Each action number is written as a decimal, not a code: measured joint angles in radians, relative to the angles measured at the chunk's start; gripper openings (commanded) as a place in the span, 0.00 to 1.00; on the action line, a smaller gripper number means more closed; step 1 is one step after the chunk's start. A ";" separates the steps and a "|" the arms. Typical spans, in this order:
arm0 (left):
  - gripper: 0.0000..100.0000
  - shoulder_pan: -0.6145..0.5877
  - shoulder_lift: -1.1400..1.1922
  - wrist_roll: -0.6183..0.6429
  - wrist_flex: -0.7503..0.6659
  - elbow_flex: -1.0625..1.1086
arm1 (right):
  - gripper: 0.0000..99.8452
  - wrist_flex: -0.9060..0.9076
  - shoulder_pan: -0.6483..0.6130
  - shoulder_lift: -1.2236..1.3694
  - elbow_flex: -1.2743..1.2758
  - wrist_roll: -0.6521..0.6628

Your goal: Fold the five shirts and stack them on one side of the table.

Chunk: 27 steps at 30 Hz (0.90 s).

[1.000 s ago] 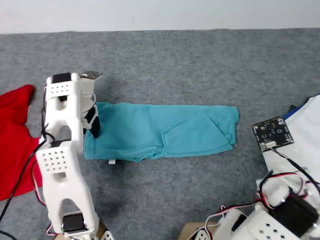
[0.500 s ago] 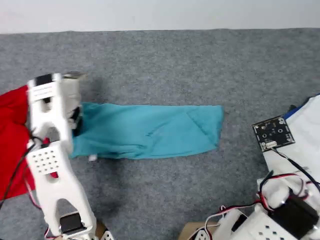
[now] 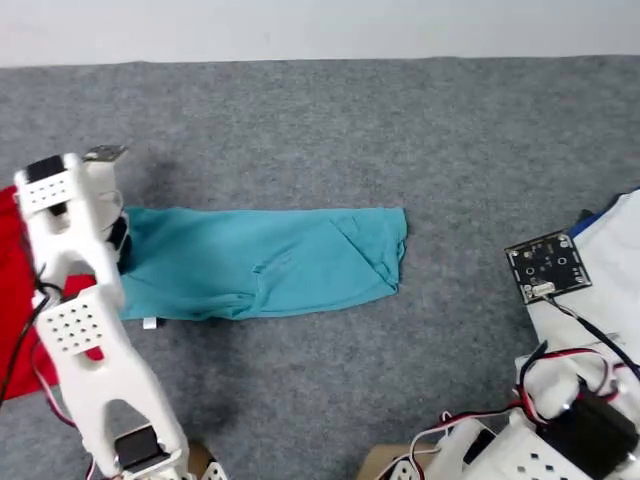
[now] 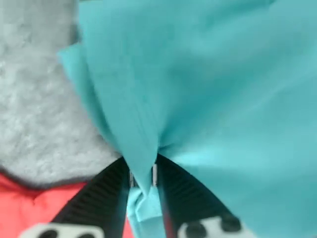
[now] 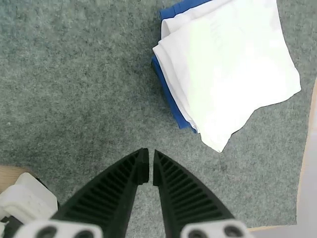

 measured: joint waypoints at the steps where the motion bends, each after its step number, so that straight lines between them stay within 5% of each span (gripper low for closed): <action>1: 0.00 0.017 0.000 0.002 0.000 0.000 | 0.03 0.000 0.000 0.000 0.000 0.000; 8: 0.00 0.176 -0.057 0.048 -0.002 0.008 | 0.03 0.000 0.000 0.000 0.000 0.000; 19: 0.00 0.482 -0.497 0.078 0.000 0.219 | 0.03 0.000 0.000 0.000 0.000 0.000; 27: 0.00 0.715 -0.508 0.198 0.002 0.135 | 0.03 0.002 0.000 0.000 0.000 0.000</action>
